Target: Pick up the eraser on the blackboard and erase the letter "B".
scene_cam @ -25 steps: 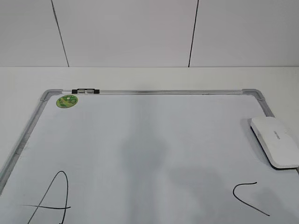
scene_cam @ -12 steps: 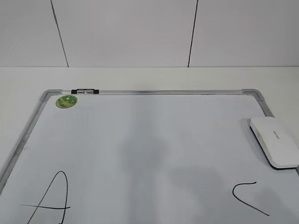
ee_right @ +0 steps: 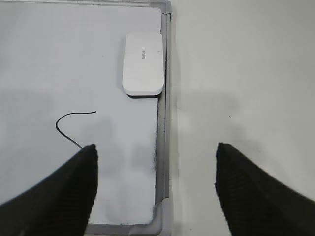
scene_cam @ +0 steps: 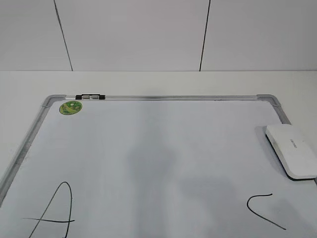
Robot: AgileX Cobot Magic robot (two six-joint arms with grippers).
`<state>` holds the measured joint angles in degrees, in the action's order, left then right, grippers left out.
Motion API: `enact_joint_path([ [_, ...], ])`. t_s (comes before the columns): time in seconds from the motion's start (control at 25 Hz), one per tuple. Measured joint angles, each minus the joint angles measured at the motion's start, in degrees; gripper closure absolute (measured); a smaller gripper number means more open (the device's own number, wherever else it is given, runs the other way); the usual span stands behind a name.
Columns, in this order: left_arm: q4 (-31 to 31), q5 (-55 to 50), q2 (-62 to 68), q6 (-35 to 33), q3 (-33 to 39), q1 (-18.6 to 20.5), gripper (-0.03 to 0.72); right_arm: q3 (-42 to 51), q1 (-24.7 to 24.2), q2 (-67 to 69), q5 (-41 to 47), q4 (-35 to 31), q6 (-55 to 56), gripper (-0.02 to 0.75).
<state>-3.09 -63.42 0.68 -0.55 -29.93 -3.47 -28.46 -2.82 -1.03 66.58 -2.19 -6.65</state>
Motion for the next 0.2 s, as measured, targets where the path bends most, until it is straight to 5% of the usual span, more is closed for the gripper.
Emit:
enact_joint_path([
  [0.2, 0.00, 0.00, 0.00, 0.00, 0.00, 0.00, 0.463, 0.00, 0.00, 0.00, 0.00, 0.00, 0.00, 0.166],
])
